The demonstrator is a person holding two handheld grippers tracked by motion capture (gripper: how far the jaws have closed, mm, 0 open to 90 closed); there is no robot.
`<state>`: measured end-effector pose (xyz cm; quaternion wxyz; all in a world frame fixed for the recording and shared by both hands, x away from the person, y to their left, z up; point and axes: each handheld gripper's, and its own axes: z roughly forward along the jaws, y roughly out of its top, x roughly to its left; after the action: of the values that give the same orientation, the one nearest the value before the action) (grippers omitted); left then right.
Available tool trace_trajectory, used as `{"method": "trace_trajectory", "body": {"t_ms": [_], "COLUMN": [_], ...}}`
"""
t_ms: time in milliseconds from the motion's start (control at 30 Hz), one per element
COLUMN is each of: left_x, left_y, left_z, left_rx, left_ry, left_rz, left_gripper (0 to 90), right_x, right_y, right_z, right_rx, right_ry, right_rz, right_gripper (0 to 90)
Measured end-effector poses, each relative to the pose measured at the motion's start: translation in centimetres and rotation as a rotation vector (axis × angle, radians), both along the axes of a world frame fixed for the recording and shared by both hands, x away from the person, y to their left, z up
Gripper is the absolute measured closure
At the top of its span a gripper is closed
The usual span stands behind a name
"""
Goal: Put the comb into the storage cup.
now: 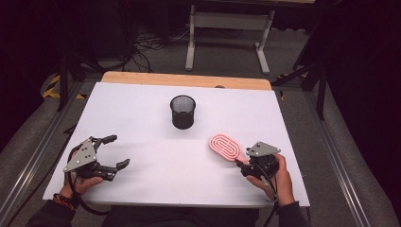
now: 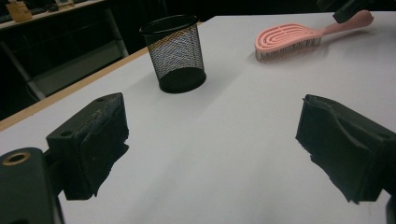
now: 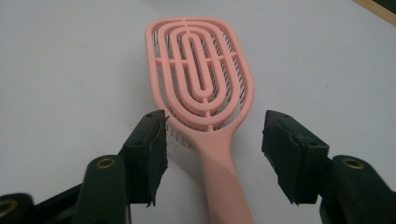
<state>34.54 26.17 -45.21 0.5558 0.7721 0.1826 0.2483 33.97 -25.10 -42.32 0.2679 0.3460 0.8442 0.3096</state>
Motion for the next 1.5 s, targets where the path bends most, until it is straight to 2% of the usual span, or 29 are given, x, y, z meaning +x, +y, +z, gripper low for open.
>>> {"method": "trace_trajectory", "body": {"t_ms": [100, 333, 433, 533, 567, 667, 800, 1000, 1067, 1167, 1300, 1400, 1467, 1500], "left_x": [0.0, 0.1, 0.0, -0.1, -0.1, -0.1, -0.2, -0.2, -0.2, -0.2, -0.3, -0.4, -0.6, -0.6], "left_y": [0.0, -0.1, -0.1, -0.2, -0.1, -0.2, -0.2, -0.4, -0.5, -0.3, -0.3, -0.3, -0.2, -0.2], "left_z": [0.0, -0.1, -0.1, -0.1, -0.1, -0.2, -0.2, -0.2, -0.3, -0.2, -0.2, -0.3, -0.3, -0.2], "left_rx": [0.006, 0.014, 0.011, 0.000, 0.008, 0.007, 0.004, 0.011, 0.011, 0.012, 0.005, 0.007, 0.006, 0.004], "left_ry": [-0.002, 0.001, 0.002, 0.006, 0.003, 0.008, 0.005, 0.005, 0.005, 0.009, 0.003, 0.010, -0.001, -0.001], "left_rz": [-0.001, 0.002, 0.003, -0.004, -0.005, -0.007, 0.000, -0.005, -0.001, 0.016, 0.021, 0.019, 0.023, 0.023], "left_gripper": [9.9, 9.9, 10.0, 10.1, 10.0, 10.0, 10.1, 10.1, 10.2, 10.8, 11.0, 10.9, 11.5, 11.6], "right_x": [0.0, -0.1, 0.0, 0.0, 0.0, 0.1, 0.5, 0.8, 1.2, 1.7, 2.9, 3.8, 4.5, 4.7], "right_y": [0.0, -0.4, -0.3, -0.4, -0.4, -0.2, 0.1, -0.1, -0.2, -0.3, 0.4, 1.1, 1.5, 1.5], "right_z": [0.0, 0.4, 0.5, 0.9, 1.2, 1.5, 1.8, 2.0, 2.0, 2.1, 2.3, 1.8, 1.0, 0.8], "right_rx": [0.013, 0.030, 0.037, 0.071, 0.074, 0.050, 0.038, 0.012, -0.004, -0.030, -0.103, -0.172, -0.222, -0.231], "right_ry": [-0.012, -0.022, -0.017, -0.007, -0.003, 0.004, 0.059, 0.119, 0.165, 0.204, 0.274, 0.320, 0.363, 0.376], "right_rz": [-0.022, -0.044, -0.046, -0.055, -0.051, -0.046, -0.039, -0.031, -0.021, 0.000, 0.009, 0.006, 0.011, 0.005], "right_gripper": [30.8, 18.5, 17.0, 15.1, 13.7, 13.2, 13.1, 12.8, 13.8, 17.2, 17.7, 17.7, 20.5, 20.6]}}
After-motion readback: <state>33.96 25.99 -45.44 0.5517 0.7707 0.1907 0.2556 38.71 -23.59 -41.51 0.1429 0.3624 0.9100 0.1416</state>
